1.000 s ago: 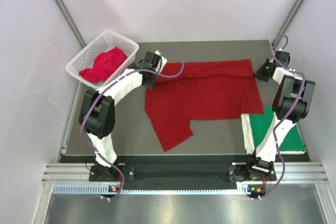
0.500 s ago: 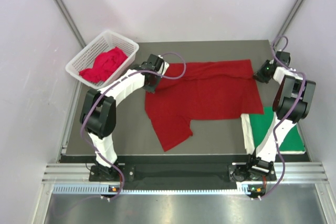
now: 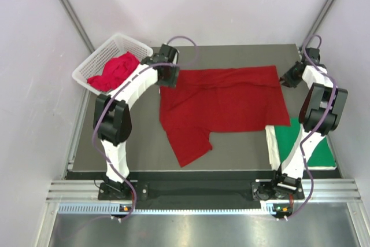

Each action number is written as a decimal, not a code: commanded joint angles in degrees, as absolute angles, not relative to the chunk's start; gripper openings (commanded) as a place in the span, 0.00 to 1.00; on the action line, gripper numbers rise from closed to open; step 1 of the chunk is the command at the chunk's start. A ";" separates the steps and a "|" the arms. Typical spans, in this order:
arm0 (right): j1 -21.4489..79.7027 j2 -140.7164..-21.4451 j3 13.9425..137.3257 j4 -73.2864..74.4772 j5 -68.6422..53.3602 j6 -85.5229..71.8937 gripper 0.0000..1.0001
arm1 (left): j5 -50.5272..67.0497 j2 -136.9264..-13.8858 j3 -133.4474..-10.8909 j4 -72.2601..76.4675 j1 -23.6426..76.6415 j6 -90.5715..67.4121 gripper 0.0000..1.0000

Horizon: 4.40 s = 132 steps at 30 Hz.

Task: Fold and stack the t-shirts
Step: Fold the tshirt

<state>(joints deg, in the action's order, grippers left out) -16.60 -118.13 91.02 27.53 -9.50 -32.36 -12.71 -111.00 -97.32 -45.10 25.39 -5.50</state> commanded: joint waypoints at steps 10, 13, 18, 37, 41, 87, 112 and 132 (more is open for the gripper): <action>-13.63 -121.72 96.68 35.33 -3.78 -52.37 0.24 | 1.49 -117.60 -99.93 -28.92 20.21 -14.33 0.31; -13.36 -123.04 97.29 35.25 -2.64 -53.78 0.24 | 1.32 -118.82 -99.40 -28.13 20.21 -13.80 0.31; -13.36 -124.72 97.82 35.68 -0.88 -54.67 0.25 | 0.53 -121.55 -99.49 -28.74 20.13 -13.71 0.31; -13.80 -124.10 100.46 33.67 7.56 -43.78 0.00 | -8.79 -130.08 -100.55 -40.69 20.13 -13.18 0.31; -13.80 -124.54 100.46 33.49 4.93 -42.63 0.00 | -7.30 -129.82 -100.90 -40.87 20.13 -13.71 0.32; -13.45 -121.90 98.44 34.54 -3.25 -39.55 0.00 | 30.93 -130.87 -106.96 -26.90 19.25 3.52 0.57; -13.97 -123.48 99.84 35.42 -3.87 -37.71 0.00 | 27.33 -132.71 -108.37 -23.91 19.34 4.04 0.56; -13.98 -124.72 100.72 35.33 -4.92 -37.79 0.00 | 28.47 -126.74 -107.49 -28.30 21.79 3.87 0.00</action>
